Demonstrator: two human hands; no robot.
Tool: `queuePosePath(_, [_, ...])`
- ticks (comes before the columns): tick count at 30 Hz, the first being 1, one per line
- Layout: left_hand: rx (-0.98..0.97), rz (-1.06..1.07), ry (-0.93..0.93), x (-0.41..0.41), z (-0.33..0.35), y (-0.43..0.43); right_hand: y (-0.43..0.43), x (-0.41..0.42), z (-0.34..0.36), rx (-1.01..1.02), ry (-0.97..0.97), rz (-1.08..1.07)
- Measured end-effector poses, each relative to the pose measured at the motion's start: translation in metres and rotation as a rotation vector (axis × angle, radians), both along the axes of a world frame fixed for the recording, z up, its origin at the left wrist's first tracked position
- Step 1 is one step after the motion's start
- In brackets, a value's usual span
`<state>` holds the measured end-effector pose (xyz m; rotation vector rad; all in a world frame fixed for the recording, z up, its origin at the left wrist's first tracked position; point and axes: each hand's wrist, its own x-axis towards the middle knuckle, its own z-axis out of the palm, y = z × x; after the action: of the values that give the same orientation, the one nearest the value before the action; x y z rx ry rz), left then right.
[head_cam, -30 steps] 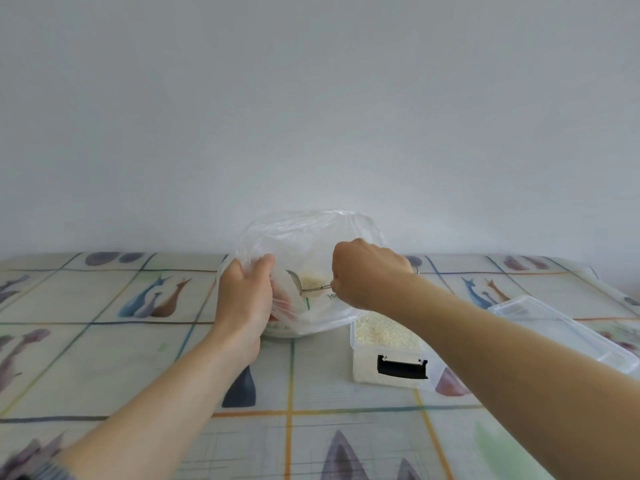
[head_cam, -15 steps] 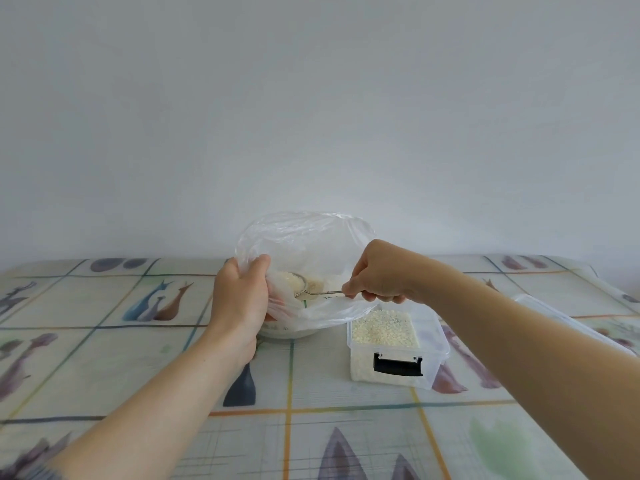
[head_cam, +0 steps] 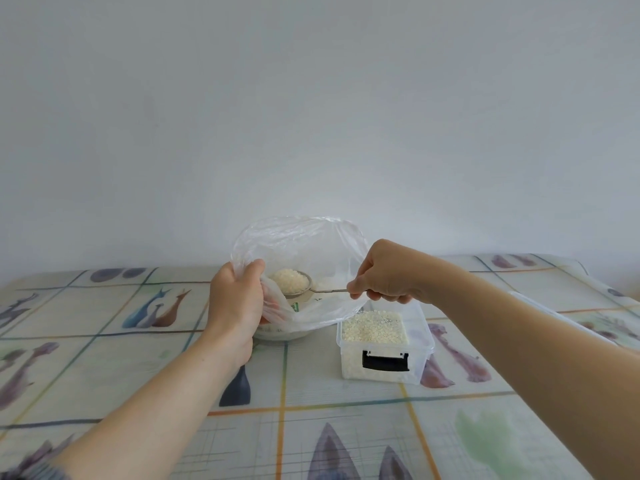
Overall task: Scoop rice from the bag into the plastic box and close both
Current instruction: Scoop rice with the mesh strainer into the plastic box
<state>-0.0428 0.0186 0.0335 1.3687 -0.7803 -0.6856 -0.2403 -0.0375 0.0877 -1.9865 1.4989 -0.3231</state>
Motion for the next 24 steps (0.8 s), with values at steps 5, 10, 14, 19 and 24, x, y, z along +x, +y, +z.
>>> queuePosePath(5, [0.021, 0.004, 0.013, -0.003, 0.002, 0.001, 0.003, -0.009, 0.004, -0.004, -0.018, -0.019])
queuePosePath(10, [0.018, -0.012, 0.010, -0.009, 0.004, 0.005, 0.005, -0.023, 0.009, -0.007, -0.028, -0.039])
queuePosePath(14, [0.043, -0.051, -0.008, -0.015, 0.007, 0.009, 0.007, -0.036, 0.014, -0.025, -0.031, -0.058])
queuePosePath(19, [0.060, -0.056, -0.009, -0.023, 0.007, 0.008, 0.015, -0.056, 0.020, -0.043, -0.041, -0.090])
queuePosePath(24, [0.073, -0.042, 0.016, -0.024, 0.004, 0.002, 0.024, -0.078, 0.025, -0.058, -0.029, -0.115])
